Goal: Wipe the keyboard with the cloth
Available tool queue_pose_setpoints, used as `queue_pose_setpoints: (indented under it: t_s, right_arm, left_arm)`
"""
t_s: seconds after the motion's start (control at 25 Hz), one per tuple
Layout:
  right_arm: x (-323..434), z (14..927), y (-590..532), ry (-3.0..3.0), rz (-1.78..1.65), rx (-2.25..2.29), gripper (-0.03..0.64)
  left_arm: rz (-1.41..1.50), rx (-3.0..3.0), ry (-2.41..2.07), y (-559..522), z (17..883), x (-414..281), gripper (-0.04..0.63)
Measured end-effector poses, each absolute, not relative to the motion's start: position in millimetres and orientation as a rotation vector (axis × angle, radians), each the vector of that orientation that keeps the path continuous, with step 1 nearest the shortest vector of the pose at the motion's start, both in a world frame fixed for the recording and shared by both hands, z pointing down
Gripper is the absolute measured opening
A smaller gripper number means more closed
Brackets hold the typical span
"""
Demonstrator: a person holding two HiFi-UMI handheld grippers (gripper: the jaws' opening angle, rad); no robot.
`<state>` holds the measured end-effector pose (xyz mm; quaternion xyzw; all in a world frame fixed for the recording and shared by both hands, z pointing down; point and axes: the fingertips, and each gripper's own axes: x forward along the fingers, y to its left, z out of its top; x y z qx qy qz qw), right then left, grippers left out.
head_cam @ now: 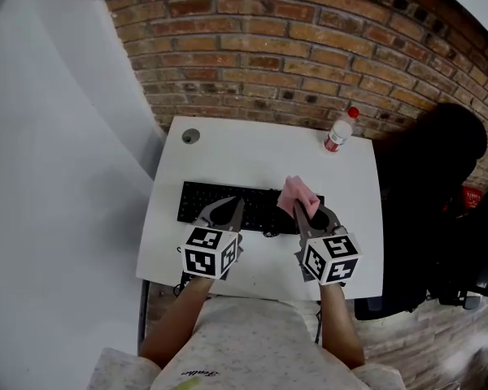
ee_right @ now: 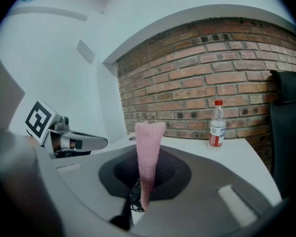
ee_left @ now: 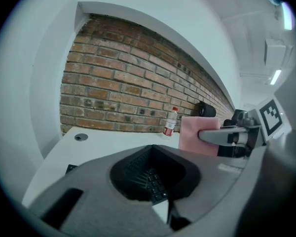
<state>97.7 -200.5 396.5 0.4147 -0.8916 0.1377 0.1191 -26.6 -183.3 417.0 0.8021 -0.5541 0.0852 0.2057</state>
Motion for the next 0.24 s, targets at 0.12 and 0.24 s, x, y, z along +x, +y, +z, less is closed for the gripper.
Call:
queue_pose_setpoints:
  t_s: [0.12,0.24]
  right_arm:
    - [97.6,397.2,-202.1,-2.608,0.403,1.209,0.018]
    - [98.1,398.3,-204.0,-2.614,0.41,1.21,0.018]
  left_arm:
    - [0.238,2.233,-1.545,-184.9,418.2,-26.4,-0.005]
    - [0.237,2.234,-1.543,-187.1,419.8,-25.2,-0.005]
